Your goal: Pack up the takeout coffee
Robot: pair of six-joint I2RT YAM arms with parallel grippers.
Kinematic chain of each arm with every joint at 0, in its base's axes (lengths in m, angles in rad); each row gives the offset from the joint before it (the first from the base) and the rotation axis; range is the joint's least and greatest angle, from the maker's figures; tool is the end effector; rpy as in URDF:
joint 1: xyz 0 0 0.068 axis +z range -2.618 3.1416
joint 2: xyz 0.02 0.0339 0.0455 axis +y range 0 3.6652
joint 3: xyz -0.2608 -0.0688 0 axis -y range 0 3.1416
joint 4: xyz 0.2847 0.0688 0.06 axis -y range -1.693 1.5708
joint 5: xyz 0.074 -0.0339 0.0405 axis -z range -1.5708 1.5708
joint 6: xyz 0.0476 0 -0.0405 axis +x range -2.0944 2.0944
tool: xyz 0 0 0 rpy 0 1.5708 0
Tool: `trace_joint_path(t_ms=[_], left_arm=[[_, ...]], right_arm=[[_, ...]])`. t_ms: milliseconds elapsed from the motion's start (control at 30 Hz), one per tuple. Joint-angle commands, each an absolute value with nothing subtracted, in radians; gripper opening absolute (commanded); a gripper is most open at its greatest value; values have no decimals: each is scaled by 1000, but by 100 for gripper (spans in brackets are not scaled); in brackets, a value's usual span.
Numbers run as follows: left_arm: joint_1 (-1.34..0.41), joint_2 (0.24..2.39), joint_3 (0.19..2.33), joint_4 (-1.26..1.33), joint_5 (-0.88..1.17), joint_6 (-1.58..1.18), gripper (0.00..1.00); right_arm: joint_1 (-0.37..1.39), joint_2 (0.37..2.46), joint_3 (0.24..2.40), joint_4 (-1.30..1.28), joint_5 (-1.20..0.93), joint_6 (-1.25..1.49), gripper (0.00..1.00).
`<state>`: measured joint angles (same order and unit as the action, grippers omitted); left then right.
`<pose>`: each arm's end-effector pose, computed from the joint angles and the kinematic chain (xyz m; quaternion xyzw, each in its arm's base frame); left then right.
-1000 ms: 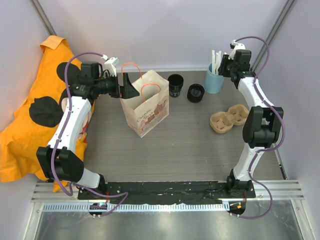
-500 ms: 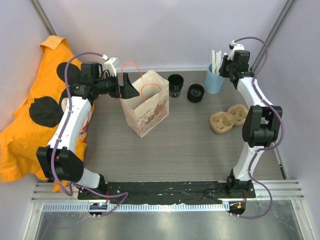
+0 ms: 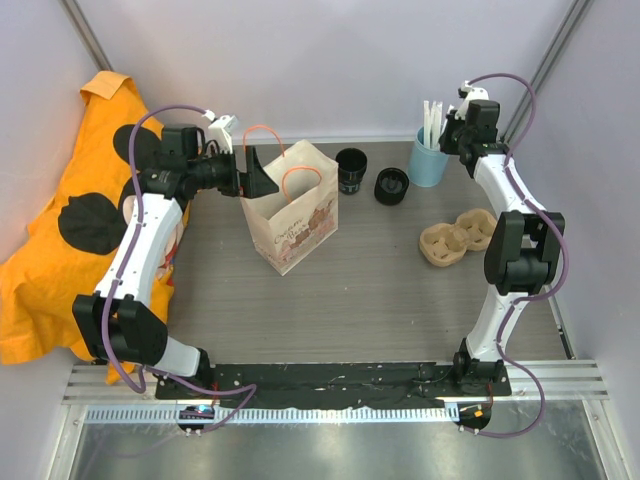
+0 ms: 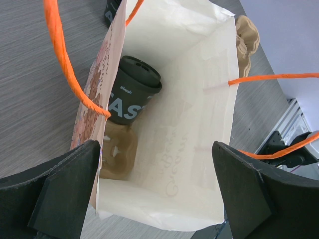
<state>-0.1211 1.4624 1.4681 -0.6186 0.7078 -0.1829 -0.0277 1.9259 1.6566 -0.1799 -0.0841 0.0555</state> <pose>0.3598 -0.0750 0.3710 0.1339 0.8370 -0.3695 0.3807 0.5104 -0.0101 0.2874 0.0128 0.8463 0.0430 0.5308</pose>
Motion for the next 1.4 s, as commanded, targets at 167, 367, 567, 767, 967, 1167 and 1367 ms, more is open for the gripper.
trace_joint_path(t_ms=[167,367,567,767,967,1167,1367], left_arm=[[-114,1420,1470,-581,727,-196,100],[-114,1422,1471,-578,730,-199,100],[-112,1417,1465,-575,733,-201,100],[-112,1407,1463,-577,732,-199,100],[-106,1397,1459,-574,729,-201,100],[-104,1391,1453,-571,727,-201,100],[-97,1384,1448,-571,727,-198,100]], right_arm=[[-21,1764,1678,-175,-87,60,11],[-21,1700,1690,-212,-91,64,11],[-23,1648,1701,-242,-98,55,11],[-21,1597,1716,-264,-113,63,11],[-21,1560,1799,-327,-146,61,11],[-21,1526,1879,-386,-204,72,11],[-21,1516,1988,-448,-337,113,11]])
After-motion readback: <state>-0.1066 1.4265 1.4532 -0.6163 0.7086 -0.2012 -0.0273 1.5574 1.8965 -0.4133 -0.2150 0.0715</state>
